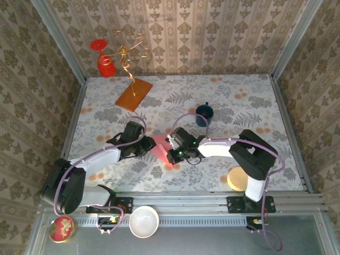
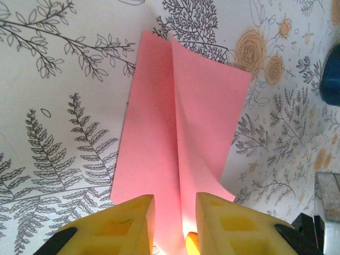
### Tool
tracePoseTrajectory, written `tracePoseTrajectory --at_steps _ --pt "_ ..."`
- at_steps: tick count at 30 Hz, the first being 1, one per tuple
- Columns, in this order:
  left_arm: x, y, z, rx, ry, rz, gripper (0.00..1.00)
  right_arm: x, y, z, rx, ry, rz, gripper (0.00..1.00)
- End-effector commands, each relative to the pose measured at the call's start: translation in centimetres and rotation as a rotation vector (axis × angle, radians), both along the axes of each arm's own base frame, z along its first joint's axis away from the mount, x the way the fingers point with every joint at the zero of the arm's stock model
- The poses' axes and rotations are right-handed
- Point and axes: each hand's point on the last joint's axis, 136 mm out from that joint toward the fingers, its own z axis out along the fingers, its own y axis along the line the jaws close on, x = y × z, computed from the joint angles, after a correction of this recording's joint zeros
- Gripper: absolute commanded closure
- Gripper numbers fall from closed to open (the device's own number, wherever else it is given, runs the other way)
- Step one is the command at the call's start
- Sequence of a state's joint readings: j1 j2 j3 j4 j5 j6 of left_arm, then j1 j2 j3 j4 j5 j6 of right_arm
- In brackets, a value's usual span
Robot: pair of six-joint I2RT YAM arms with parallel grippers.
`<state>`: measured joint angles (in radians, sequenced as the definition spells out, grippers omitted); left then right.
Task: Fold a paper plane with a square sheet of paper (pick it up from the middle)
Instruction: Fourth fold the wing at the center of the table.
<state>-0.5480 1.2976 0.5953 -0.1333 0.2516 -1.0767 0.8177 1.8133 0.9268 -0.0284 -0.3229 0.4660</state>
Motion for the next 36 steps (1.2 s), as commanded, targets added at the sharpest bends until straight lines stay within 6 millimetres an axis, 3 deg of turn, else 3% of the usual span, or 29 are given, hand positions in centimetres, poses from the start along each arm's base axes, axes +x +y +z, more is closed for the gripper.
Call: tracePoseTrajectory --at_steps 1,8,18,25,36 --pt "0.0 -0.8 0.7 -0.04 -0.044 -0.051 0.73 -0.6 -0.1 -0.5 0.073 0.088 -0.006 1.0" --pt "-0.2 -3.7 1.0 -0.065 -0.069 -0.158 0.7 -0.6 -1.0 -0.8 0.148 0.144 -0.021 0.99" --pt "0.3 -6.0 0.0 -0.137 -0.062 -0.222 0.65 -0.2 -1.7 -0.2 0.26 0.171 0.007 1.0" --pt "0.8 -6.4 -0.5 -0.136 -0.076 -0.236 0.65 0.9 -1.8 0.8 0.349 0.19 0.01 1.0" --pt "0.7 -6.8 -1.6 -0.143 -0.051 -0.251 0.65 0.6 -2.3 0.2 0.35 0.22 -0.013 0.99"
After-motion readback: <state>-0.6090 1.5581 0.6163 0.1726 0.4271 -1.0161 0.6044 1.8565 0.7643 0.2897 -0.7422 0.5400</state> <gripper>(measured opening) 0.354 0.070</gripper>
